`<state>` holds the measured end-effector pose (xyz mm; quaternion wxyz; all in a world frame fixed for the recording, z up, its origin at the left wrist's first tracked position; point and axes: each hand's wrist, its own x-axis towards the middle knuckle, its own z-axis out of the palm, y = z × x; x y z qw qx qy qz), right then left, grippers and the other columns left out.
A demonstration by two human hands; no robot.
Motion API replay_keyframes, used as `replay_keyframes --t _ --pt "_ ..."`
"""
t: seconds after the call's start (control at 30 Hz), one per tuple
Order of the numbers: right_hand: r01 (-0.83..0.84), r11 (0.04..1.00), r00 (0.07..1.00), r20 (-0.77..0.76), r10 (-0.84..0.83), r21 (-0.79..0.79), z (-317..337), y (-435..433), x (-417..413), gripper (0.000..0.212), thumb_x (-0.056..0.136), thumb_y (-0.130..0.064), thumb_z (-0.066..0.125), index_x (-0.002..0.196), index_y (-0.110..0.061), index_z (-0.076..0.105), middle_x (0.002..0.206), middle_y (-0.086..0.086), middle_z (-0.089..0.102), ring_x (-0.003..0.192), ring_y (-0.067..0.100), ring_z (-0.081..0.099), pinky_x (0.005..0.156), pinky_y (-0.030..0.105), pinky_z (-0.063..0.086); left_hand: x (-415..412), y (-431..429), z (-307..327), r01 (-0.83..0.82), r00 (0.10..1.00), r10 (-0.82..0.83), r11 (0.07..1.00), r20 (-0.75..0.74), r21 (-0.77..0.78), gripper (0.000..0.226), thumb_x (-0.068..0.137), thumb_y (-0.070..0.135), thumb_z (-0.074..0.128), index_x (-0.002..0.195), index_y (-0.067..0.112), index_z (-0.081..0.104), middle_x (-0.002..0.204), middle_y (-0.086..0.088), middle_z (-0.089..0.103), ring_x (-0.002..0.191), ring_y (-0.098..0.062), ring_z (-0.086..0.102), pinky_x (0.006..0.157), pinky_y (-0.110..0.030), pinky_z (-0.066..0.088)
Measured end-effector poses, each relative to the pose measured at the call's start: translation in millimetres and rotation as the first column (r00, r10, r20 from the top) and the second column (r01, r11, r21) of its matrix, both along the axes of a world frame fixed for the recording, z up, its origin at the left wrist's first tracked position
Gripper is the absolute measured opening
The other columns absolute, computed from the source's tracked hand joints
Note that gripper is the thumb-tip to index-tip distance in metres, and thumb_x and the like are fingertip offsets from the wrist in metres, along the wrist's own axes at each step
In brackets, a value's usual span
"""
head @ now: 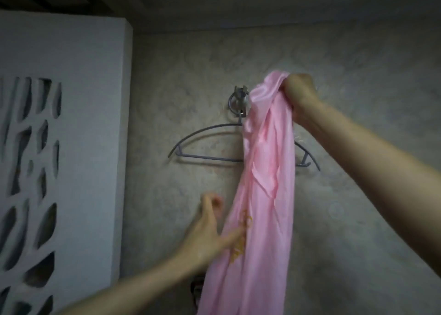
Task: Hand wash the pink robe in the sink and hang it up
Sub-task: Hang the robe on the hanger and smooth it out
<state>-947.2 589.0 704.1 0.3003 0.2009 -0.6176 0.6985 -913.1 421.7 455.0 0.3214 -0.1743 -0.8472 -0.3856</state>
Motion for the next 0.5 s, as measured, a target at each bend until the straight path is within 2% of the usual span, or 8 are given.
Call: replay_keyframes --t 0.07,0.13,0.2,0.23,0.33,0.37,0.43,0.5 --pt "-0.114 0.992 0.993 -0.020 0.113 -0.047 12 -2 -1 0.002 0.074 -0.006 0.060 0.075 -0.006 0.059 0.070 0.007 0.059 0.058 0.015 0.059 0.047 0.023 0.050 -13 -8 -39 0.101 0.972 -0.059 0.979 0.226 -0.179 0.053 0.063 0.063 0.047 0.100 0.024 0.046 0.094 0.011 0.059 0.084 0.004 0.057 0.079 -0.025 0.047" --pt "-0.210 0.977 0.978 -0.030 0.209 -0.035 22 2 -6 0.022 0.063 -0.019 0.061 0.081 -0.007 0.058 0.074 0.008 0.059 0.062 0.018 0.061 0.051 0.024 0.050 -20 -15 -41 0.204 0.944 -0.154 0.967 0.292 -0.150 0.032 0.068 0.053 0.046 0.087 0.028 0.047 0.077 0.021 0.057 0.070 0.018 0.048 0.069 -0.016 0.040" --pt "-0.216 0.976 0.975 -0.039 0.217 0.023 29 9 -11 0.024 0.067 -0.022 0.064 0.086 -0.009 0.061 0.079 0.007 0.063 0.066 0.017 0.064 0.056 0.025 0.051 -20 -15 -26 0.325 0.884 -0.331 0.943 0.329 0.073 0.010 0.086 0.018 0.062 0.080 0.019 0.053 0.060 0.028 0.059 0.058 0.020 0.047 0.061 -0.007 0.036" --pt "-0.186 0.979 0.980 -0.052 0.191 0.087 31 13 -13 0.015 0.075 -0.022 0.065 0.086 -0.011 0.063 0.081 0.006 0.064 0.065 0.013 0.065 0.057 0.024 0.052 -20 -17 -17 0.310 0.880 -0.347 0.937 0.325 0.161 0.023 0.088 -0.001 0.058 0.074 0.016 0.053 0.052 0.028 0.057 0.053 0.017 0.048 0.058 -0.006 0.035" --pt "0.111 0.895 0.976 -0.217 -0.016 0.432 24 34 -12 0.004 0.087 -0.022 0.062 0.084 -0.020 0.063 0.084 -0.002 0.064 0.072 0.007 0.064 0.061 0.019 0.052 -29 -36 28 0.154 0.951 -0.268 0.842 0.153 0.517 0.029 0.090 -0.007 0.046 0.072 0.011 0.060 0.058 0.014 0.065 0.068 0.007 0.061 0.070 -0.013 0.046" --pt "0.142 0.791 0.977 -0.215 -0.014 0.595 20 44 -11 0.007 0.086 -0.020 0.064 0.093 -0.021 0.063 0.091 -0.001 0.065 0.084 0.011 0.065 0.068 0.022 0.053 -35 -45 48 0.118 0.968 -0.227 0.787 0.106 0.605 0.025 0.093 0.001 0.046 0.078 0.011 0.063 0.072 0.007 0.068 0.084 -0.007 0.064 0.082 -0.022 0.050" --pt "-0.068 0.425 0.996 0.086 -0.023 0.902 6 57 -4 0.041 0.081 -0.006 0.069 0.117 -0.021 0.058 0.112 0.002 0.065 0.105 0.019 0.063 0.085 0.031 0.053 -40 -54 89 0.092 0.988 -0.153 0.742 0.033 0.664 0.024 0.097 0.017 0.045 0.081 0.017 0.063 0.089 -0.006 0.065 0.097 -0.021 0.058 0.097 -0.040 0.046" --pt "-0.281 0.053 0.946 0.286 -0.151 0.958 -11 59 2 0.065 0.065 -0.007 0.077 0.122 -0.030 0.055 0.125 0.000 0.060 0.116 0.017 0.058 0.097 0.035 0.049 -40 -56 129 0.118 0.993 -0.090 0.788 -0.077 0.604 0.025 0.099 0.024 0.043 0.085 0.018 0.062 0.091 -0.004 0.063 0.095 -0.017 0.056 0.092 -0.034 0.046"
